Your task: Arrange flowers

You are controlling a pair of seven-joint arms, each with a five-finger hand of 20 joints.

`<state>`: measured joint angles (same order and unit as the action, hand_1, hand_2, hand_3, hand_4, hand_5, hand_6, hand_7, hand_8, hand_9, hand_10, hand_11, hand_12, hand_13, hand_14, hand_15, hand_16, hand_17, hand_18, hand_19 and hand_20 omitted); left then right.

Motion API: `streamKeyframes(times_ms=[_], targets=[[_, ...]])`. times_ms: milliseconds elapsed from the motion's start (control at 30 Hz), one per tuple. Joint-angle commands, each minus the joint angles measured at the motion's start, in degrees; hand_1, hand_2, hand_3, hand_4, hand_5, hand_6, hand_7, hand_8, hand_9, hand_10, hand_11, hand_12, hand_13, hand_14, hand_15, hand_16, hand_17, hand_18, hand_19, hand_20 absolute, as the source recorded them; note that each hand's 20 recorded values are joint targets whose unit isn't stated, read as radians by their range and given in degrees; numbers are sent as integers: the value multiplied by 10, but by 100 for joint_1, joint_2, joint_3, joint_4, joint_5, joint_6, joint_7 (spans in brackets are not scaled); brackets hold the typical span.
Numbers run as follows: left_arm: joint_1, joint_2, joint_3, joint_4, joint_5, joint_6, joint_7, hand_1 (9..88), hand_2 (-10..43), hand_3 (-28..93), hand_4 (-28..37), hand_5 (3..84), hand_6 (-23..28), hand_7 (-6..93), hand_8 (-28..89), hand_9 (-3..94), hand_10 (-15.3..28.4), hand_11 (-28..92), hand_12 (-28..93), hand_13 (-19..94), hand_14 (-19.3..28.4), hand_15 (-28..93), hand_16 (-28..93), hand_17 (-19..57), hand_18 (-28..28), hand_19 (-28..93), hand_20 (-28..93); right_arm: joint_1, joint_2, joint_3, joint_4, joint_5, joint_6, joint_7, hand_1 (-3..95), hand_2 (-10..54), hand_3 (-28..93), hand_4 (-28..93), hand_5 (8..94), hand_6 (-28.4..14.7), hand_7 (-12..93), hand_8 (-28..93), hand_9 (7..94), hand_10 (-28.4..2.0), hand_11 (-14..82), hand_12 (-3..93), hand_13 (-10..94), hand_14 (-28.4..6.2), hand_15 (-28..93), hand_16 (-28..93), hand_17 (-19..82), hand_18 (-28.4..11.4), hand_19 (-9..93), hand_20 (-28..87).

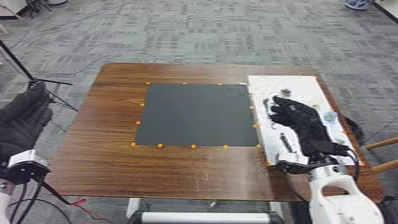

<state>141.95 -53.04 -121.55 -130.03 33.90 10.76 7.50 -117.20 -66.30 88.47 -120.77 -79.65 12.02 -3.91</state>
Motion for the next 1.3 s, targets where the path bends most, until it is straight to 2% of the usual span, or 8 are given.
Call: streamKeyframes(times_ms=[33, 167, 267, 367, 533, 700, 867, 1300], targets=[[142, -62, -43, -58, -132, 103, 120, 253, 125, 667, -282, 302, 42, 37, -55, 232, 79, 12, 133, 130, 60, 21, -12, -29, 57, 67, 107, 286, 675, -850, -2, -4155, 2319, 1485, 238, -82, 789, -248, 541, -61, 209, -141, 542, -167, 358, 236, 370, -175, 658, 220, 156, -193, 541, 248], [252, -112, -83, -102, -153, 147, 174, 252, 125, 668, -282, 305, 43, 39, -55, 237, 81, 18, 134, 149, 75, 38, -4, -28, 63, 74, 107, 209, 958, -943, -134, -5845, 2124, 2573, 262, -95, 762, -276, 562, -43, 274, -151, 527, -163, 494, 315, 377, -185, 728, 307, 166, -204, 610, 284], [285, -126, -94, -104, -177, 133, 166, 253, 125, 668, -282, 307, 44, 40, -54, 241, 83, 25, 136, 161, 85, 53, 1, -29, 69, 80, 107, 197, 1085, -1036, -275, -6131, 1890, 3218, 268, -95, 735, -282, 561, -39, 319, -147, 515, -172, 538, 365, 385, -196, 741, 361, 170, -217, 636, 303], [351, -159, -87, -120, -235, 161, 190, 253, 124, 669, -282, 313, 46, 42, -53, 244, 84, 29, 136, 167, 91, 66, 3, -31, 74, 88, 109, 336, 1174, -1194, -306, -6831, 1139, 3894, 280, -95, 721, -283, 556, -47, 354, -137, 508, -182, 572, 403, 386, -210, 754, 388, 172, -233, 662, 317], [359, -162, -84, -123, -261, 182, 184, 253, 125, 668, -282, 320, 49, 49, -53, 248, 87, 34, 137, 176, 96, 78, 3, -31, 78, 93, 108, 144, 1327, -1100, -479, -6930, 367, 4265, 302, -95, 686, -283, 533, -67, 393, -135, 483, -204, 589, 461, 375, -236, 758, 424, 163, -254, 676, 330], [327, -134, -84, -106, -330, 193, 164, 252, 126, 668, -282, 330, 57, 56, -53, 255, 95, 45, 141, 182, 102, 90, 3, -34, 84, 102, 110, 92, 1416, -1167, -520, -7127, -50, 4681, 375, -95, 502, -283, 506, -88, 437, -156, 458, -222, 589, 479, 356, -253, 756, 435, 152, -271, 675, 347], [286, -104, -68, -85, -340, 206, 135, 253, 128, 668, -282, 335, 60, 61, -53, 257, 96, 51, 140, 184, 103, 99, 0, -35, 86, 107, 109, 188, 1401, -1278, -556, -7129, -754, 5224, 320, -95, 689, -283, 509, -104, 431, -164, 457, -238, 588, 479, 355, -270, 760, 431, 152, -283, 683, 360], [262, -64, -63, -67, -384, 216, 105, 254, 133, 668, -282, 345, 64, 68, -56, 263, 99, 62, 137, 189, 105, 116, -9, -34, 87, 113, 107, 263, 1275, -1325, -397, -6660, -1599, 5255, 354, -95, 689, -283, 531, -112, 426, -151, 471, -249, 590, 480, 368, -284, 767, 430, 160, -284, 682, 405]])
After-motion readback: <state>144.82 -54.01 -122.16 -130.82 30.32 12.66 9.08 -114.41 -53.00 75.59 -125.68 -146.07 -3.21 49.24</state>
